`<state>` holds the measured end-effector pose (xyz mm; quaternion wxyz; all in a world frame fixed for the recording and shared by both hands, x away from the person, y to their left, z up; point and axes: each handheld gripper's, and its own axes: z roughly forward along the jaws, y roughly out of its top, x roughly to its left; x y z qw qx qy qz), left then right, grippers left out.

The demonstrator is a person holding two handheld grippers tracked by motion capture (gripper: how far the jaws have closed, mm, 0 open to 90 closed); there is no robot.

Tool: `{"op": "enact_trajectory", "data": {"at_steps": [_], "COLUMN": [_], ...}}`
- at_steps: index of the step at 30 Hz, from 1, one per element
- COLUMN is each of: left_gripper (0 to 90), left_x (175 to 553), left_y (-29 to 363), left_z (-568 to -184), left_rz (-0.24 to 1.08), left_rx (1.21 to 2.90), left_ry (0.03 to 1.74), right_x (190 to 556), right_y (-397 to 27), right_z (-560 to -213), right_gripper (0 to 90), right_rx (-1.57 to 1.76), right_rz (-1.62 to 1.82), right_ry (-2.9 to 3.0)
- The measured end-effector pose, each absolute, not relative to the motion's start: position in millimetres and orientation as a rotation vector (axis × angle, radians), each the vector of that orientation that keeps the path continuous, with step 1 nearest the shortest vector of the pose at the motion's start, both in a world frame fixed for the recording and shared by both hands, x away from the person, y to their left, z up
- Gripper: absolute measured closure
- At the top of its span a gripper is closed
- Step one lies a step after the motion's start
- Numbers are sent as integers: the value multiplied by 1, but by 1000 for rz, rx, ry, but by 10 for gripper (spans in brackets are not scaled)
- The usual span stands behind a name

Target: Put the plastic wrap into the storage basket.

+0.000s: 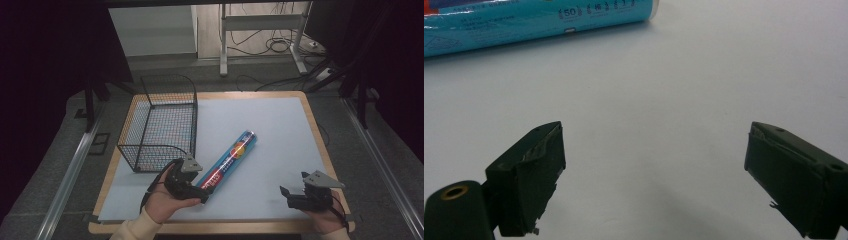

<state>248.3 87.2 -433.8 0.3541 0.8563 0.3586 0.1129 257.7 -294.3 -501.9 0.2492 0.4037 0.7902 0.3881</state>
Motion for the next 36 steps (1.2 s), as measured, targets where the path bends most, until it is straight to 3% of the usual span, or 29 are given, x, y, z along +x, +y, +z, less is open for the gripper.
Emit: {"op": "enact_trajectory", "data": {"at_steps": [36], "left_gripper": [165], "left_x": [305], "left_y": [23], "left_z": [-444], "left_rz": [297], "left_rx": [2352], "left_ry": [915], "right_x": [253], "right_y": [-298], "right_z": [-502], "right_gripper": [100], "right_rx": [1091], "right_rz": [1054], "right_ry": [2133]}}
